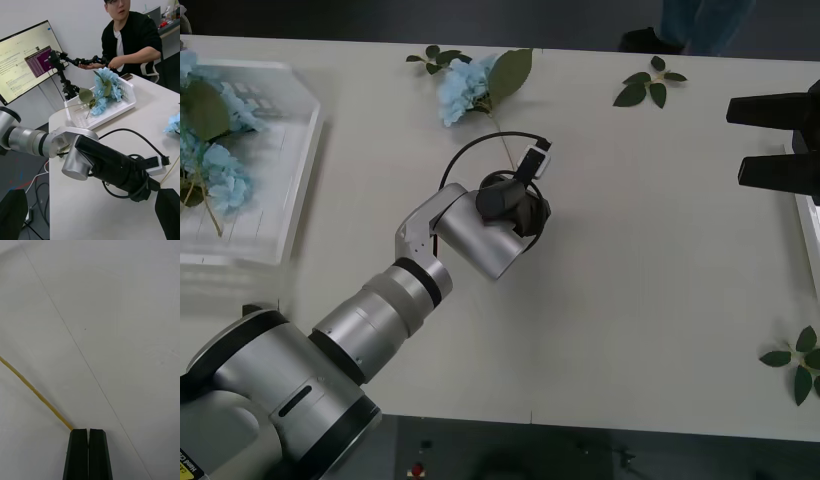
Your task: Put the red flowers into the right box and the blue flowers into the left box
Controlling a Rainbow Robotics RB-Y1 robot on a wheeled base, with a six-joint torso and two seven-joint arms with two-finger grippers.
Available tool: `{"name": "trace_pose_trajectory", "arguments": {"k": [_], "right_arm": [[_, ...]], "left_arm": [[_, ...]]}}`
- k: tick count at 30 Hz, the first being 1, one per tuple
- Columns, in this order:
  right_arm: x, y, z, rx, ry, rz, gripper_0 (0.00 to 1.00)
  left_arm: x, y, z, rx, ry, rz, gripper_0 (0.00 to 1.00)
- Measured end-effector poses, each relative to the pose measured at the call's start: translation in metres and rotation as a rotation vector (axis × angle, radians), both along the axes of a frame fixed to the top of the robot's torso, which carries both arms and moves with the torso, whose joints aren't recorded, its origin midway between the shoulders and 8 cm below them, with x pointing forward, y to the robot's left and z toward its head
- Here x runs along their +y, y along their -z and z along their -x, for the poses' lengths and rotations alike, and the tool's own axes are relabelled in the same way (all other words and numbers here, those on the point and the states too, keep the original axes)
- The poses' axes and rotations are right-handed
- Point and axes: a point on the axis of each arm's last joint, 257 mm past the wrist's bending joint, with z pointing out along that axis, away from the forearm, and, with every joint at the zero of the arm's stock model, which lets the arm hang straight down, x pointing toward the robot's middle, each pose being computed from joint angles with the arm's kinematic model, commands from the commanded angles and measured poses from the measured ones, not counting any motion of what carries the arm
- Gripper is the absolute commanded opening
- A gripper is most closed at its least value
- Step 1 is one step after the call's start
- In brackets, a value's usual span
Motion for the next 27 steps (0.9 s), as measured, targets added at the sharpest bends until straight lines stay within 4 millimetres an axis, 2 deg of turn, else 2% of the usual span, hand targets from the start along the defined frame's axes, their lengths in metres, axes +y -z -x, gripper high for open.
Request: {"name": "trace_pose_trajectory", "arguments": {"k": [6, 8, 9, 10, 11, 13, 16, 27], "right_arm": [[0.0, 0.0, 0.0, 0.0, 0.0, 0.0, 1.0], [0.0, 0.0, 0.0, 0.0, 0.0, 0.0, 1.0], [0.0, 0.0, 0.0, 0.0, 0.0, 0.0, 1.0], [0.0, 0.0, 0.0, 0.0, 0.0, 0.0, 1.0], [0.0, 0.0, 0.0, 0.0, 0.0, 0.0, 1.0], [0.0, 0.0, 0.0, 0.0, 0.0, 0.0, 1.0], [0.0, 0.0, 0.0, 0.0, 0.0, 0.0, 1.0], [0.0, 0.0, 0.0, 0.0, 0.0, 0.0, 1.0]], "left_arm": [[0.005, 0.0, -0.002, -0.009, -0.003, -0.016, 0.0], [0.006, 0.0, -0.003, -0.009, -0.003, -0.017, 0.13], [0.006, 0.0, -0.003, -0.009, -0.003, -0.017, 0.24], [0.006, -0.001, -0.003, -0.01, -0.003, -0.017, 0.42], [0.006, -0.001, -0.003, -0.011, -0.004, -0.018, 0.54], [0.007, -0.002, -0.004, -0.013, -0.004, -0.018, 0.6], [0.006, -0.004, -0.006, -0.017, -0.003, -0.015, 0.64], [0.013, -0.013, -0.014, -0.031, -0.028, 0.028, 0.65]]}}
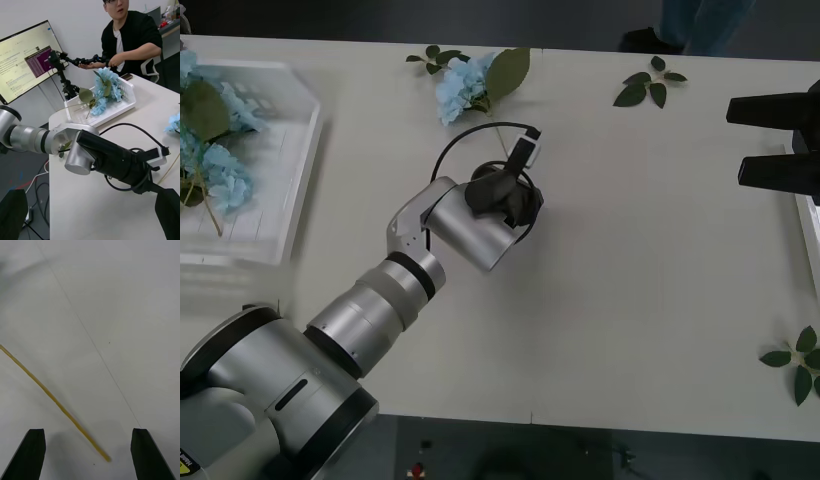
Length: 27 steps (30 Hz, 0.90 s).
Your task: Put the red flowers into the right box and the blue flowers into the left box
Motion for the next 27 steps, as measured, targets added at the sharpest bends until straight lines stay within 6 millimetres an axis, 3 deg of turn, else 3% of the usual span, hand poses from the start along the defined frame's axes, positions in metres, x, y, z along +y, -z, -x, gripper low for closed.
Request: {"name": "trace_pose_trajectory", "arguments": {"k": [13, 14, 16, 17, 27], "right_arm": [[0.0, 0.0, 0.0, 0.0, 0.0, 0.0, 1.0], [0.0, 0.0, 0.0, 0.0, 0.0, 0.0, 1.0], [0.0, 0.0, 0.0, 0.0, 0.0, 0.0, 1.0], [0.0, 0.0, 0.0, 0.0, 0.0, 0.0, 1.0], [0.0, 0.0, 0.0, 0.0, 0.0, 0.0, 1.0]], "left_arm": [[0.0039, 0.009, -0.0003, 0.023, -0.009, 0.004, 0.64], [0.004, 0.009, -0.0004, 0.023, -0.009, 0.004, 0.55], [0.0039, 0.009, -0.0004, 0.023, -0.009, 0.004, 0.1], [0.0039, 0.009, -0.0004, 0.023, -0.009, 0.004, 0.01], [0.0041, 0.0095, -0.0002, 0.023, -0.009, 0.003, 0.0]]}}
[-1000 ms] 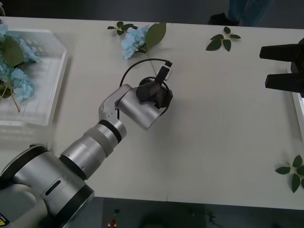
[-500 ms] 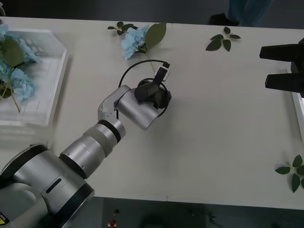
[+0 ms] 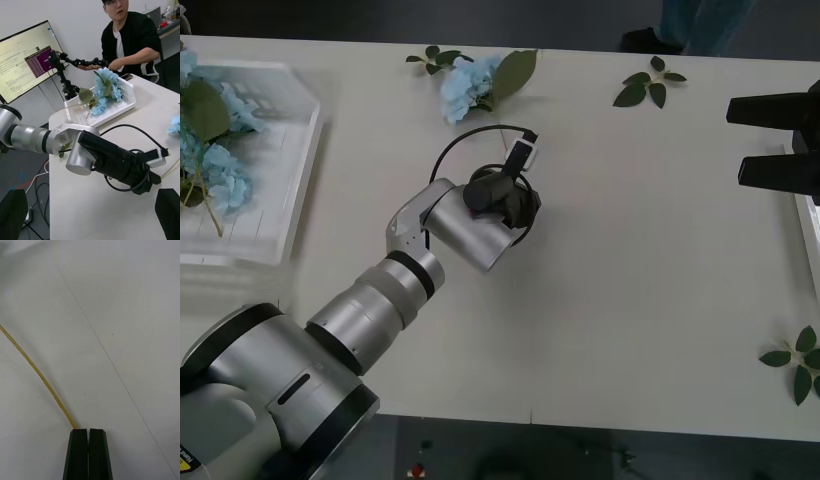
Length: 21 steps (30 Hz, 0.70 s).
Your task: Put the red flowers into the right box and the blue flowers into the left box
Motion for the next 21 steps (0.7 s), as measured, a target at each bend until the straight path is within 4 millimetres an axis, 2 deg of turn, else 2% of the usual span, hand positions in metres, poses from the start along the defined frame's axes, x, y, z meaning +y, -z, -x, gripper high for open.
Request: {"name": "trace_pose_trajectory", "arguments": {"k": [5, 11, 15, 21], "right_arm": [[0.0, 0.0, 0.0, 0.0, 0.0, 0.0, 1.0], [0.0, 0.0, 0.0, 0.0, 0.0, 0.0, 1.0], [0.0, 0.0, 0.0, 0.0, 0.0, 0.0, 1.0], [0.0, 0.0, 0.0, 0.0, 0.0, 0.0, 1.0]], "left_arm": [[0.003, 0.0, -0.002, -0.033, 0.009, 0.023, 0.0], [0.029, 0.001, 0.001, -0.106, 0.014, 0.043, 0.0], [0.055, 0.008, 0.017, -0.13, 0.016, 0.04, 0.0], [0.092, 0.022, 0.054, -0.147, 0.036, 0.017, 0.0]]}}
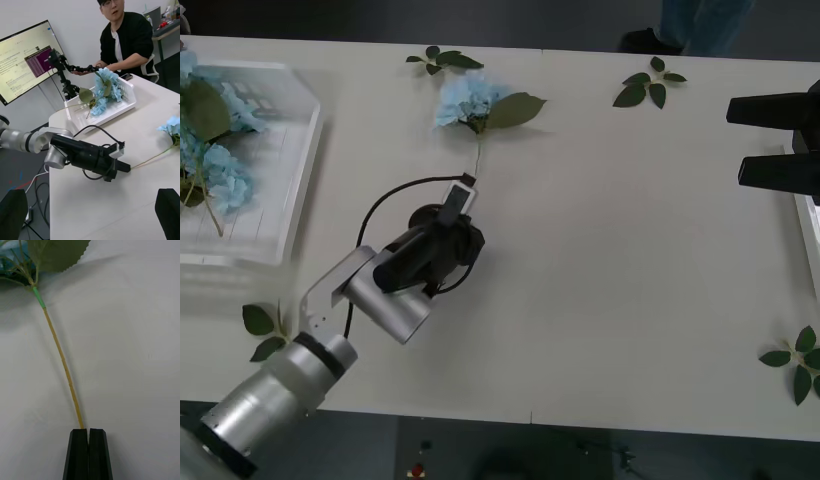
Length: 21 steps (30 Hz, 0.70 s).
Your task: Put the red flowers into the right box and the blue flowers into the left box
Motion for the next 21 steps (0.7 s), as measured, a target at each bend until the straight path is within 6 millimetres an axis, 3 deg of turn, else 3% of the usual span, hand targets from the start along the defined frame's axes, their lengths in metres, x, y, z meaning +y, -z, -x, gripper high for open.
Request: {"name": "trace_pose_trajectory", "arguments": {"k": [6, 13, 17, 18, 21], "right_arm": [[0.0, 0.0, 0.0, 0.0, 0.0, 0.0, 1.0], [0.0, 0.0, 0.0, 0.0, 0.0, 0.0, 1.0], [0.0, 0.0, 0.0, 0.0, 0.0, 0.0, 1.0], [0.0, 0.0, 0.0, 0.0, 0.0, 0.0, 1.0], [0.0, 0.0, 0.0, 0.0, 0.0, 0.0, 1.0]], "left_arm": [[0.04, 0.016, 0.04, 0.013, -0.007, -0.01, 0.0], [0.087, 0.04, 0.1, 0.068, -0.014, -0.03, 0.0], [0.103, 0.052, 0.133, 0.112, -0.015, -0.029, 0.0], [0.104, 0.054, 0.141, 0.13, -0.019, -0.011, 0.06], [0.108, 0.053, 0.155, 0.164, -0.036, 0.035, 0.71]]}}
